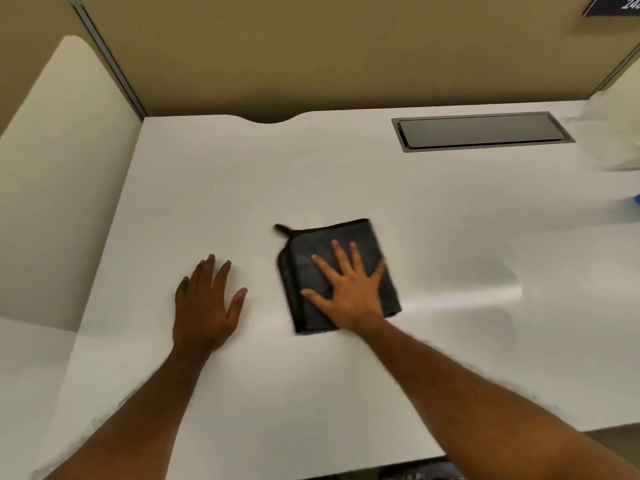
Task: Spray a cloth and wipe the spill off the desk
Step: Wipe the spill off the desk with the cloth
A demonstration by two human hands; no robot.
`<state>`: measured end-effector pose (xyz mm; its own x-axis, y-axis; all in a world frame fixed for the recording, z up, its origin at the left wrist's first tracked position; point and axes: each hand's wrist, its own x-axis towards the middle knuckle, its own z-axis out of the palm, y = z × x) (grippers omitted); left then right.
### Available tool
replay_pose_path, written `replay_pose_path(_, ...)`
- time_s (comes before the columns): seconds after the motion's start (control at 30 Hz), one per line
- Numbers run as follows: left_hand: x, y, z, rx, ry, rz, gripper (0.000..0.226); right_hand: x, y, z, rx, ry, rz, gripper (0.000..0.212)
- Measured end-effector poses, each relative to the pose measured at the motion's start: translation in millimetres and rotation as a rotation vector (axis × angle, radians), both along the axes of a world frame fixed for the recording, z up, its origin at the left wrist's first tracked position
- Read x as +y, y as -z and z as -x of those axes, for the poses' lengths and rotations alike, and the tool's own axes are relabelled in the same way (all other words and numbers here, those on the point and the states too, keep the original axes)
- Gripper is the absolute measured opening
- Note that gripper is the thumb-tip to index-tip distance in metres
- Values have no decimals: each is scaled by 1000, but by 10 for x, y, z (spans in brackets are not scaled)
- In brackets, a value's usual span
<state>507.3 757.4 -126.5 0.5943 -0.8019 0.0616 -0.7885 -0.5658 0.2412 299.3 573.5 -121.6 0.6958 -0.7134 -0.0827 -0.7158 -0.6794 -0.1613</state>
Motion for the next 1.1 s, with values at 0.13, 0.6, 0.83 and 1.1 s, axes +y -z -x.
replay_pose_path(0.13, 62, -7, 2, -20, 53, -88, 73, -506, -29, 624, 50, 197, -8, 76)
replay_pose_path(0.6, 264, -87, 13, 7, 23, -173, 74, -50, -15, 677, 43, 420, -51, 79)
replay_pose_path(0.83, 273, -98, 59, 18, 68, -182, 80, 754, -61, -155, 19, 95, -45, 80)
replay_pose_path(1.1, 314, -172, 90, -9, 100, -98, 76, 1371, -63, -400, -14, -178, -55, 71)
